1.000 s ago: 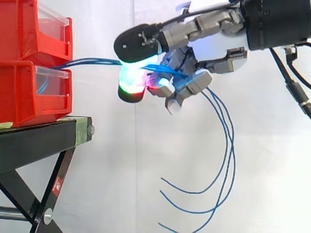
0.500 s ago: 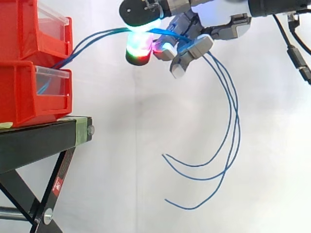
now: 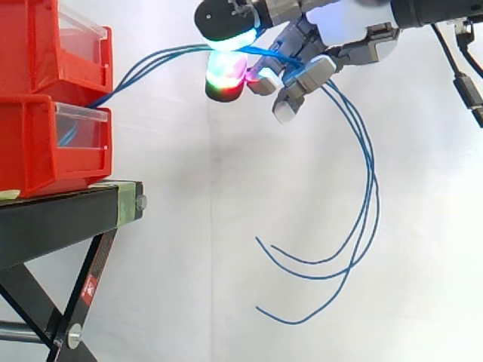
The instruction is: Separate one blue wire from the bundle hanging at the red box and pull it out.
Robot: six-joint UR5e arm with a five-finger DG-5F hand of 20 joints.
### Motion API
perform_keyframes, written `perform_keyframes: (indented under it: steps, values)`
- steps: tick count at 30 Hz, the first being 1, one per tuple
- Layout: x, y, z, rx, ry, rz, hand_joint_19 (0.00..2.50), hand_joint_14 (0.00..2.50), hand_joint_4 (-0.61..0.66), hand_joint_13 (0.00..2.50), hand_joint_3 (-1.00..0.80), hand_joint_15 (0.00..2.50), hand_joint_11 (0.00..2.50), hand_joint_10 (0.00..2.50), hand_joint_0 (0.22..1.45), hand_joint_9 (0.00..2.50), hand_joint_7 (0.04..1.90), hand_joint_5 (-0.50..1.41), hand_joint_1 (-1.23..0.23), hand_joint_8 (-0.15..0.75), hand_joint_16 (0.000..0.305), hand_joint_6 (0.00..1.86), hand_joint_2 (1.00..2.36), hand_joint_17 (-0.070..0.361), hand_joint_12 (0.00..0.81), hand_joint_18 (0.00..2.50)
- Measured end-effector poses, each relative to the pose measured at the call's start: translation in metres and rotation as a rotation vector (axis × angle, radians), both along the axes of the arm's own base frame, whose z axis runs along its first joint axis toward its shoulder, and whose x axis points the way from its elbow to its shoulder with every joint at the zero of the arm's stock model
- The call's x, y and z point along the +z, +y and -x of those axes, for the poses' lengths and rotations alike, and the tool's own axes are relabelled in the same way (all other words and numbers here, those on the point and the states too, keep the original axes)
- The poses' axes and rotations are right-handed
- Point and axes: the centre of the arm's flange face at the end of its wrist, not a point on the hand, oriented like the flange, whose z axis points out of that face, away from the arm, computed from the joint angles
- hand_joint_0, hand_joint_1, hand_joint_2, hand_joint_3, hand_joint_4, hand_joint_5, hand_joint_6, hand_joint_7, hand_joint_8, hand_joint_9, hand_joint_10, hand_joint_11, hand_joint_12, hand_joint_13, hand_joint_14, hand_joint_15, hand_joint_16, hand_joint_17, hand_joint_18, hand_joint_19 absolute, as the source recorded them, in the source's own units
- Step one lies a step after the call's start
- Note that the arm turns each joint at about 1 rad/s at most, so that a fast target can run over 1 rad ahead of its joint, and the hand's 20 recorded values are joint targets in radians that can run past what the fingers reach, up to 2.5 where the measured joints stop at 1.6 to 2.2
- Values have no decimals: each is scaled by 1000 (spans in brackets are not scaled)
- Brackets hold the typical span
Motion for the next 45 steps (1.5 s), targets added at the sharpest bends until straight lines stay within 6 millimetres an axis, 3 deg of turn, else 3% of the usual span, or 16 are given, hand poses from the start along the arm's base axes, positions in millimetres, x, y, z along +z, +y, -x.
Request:
perform_keyframes:
  steps: [24,32,38,45]
  values:
    - [-3,4,3,9,35,-3,778,476,187,1194,-252,1566,1458,8,657,939,1123,-234,-854,312,57,875,1020,127,326,703]
    - [-3,5,3,10,34,-4,787,488,191,1199,-253,1545,1456,8,650,944,1122,-235,-829,315,56,876,1020,126,330,698]
    - [-3,7,3,9,27,-26,798,531,187,1208,-94,1547,1448,10,609,978,1166,-231,-728,319,57,888,1029,127,321,705]
    - [-4,13,4,9,-3,-140,814,547,205,1198,-193,1527,1459,11,581,978,1155,-228,-741,324,58,871,1022,131,330,693]
